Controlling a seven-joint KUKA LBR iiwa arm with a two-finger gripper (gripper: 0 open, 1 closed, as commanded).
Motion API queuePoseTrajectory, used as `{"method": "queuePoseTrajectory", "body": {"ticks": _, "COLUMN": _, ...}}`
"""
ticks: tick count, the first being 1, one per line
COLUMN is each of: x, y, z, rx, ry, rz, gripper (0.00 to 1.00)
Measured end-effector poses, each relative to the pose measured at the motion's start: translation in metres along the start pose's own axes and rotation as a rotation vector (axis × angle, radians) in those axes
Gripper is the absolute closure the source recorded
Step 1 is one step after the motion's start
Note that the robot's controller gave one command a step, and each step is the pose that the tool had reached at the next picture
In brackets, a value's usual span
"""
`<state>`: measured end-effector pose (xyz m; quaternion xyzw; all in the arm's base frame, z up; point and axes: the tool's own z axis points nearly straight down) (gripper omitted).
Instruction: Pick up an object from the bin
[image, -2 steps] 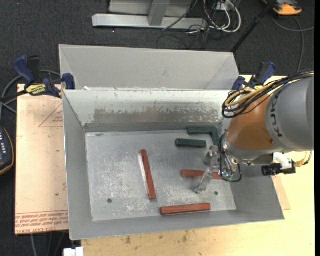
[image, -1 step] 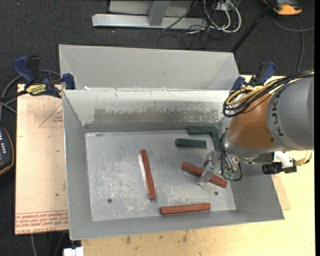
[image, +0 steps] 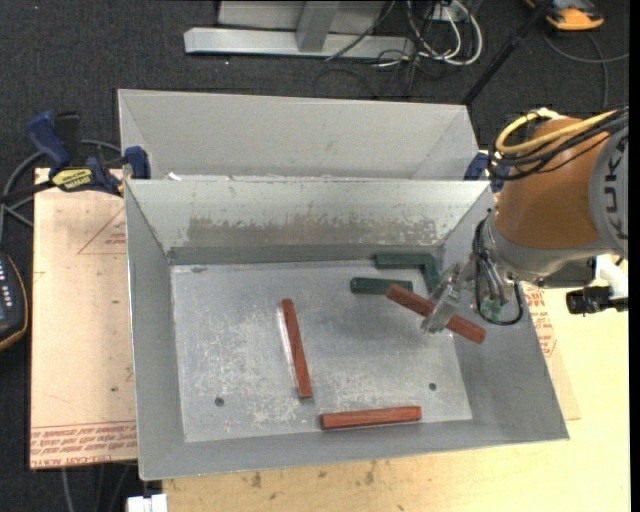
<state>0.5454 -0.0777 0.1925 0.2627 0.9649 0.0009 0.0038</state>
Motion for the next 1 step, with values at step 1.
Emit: {"method": "queuePoseTrajectory", "body": {"ticks": 1, "x": 0.0013, "y": -0.0241, "z": -0.0552, "rx": 0.002, "ry": 0.001, "rz": -0.359, "gripper": 1.0}}
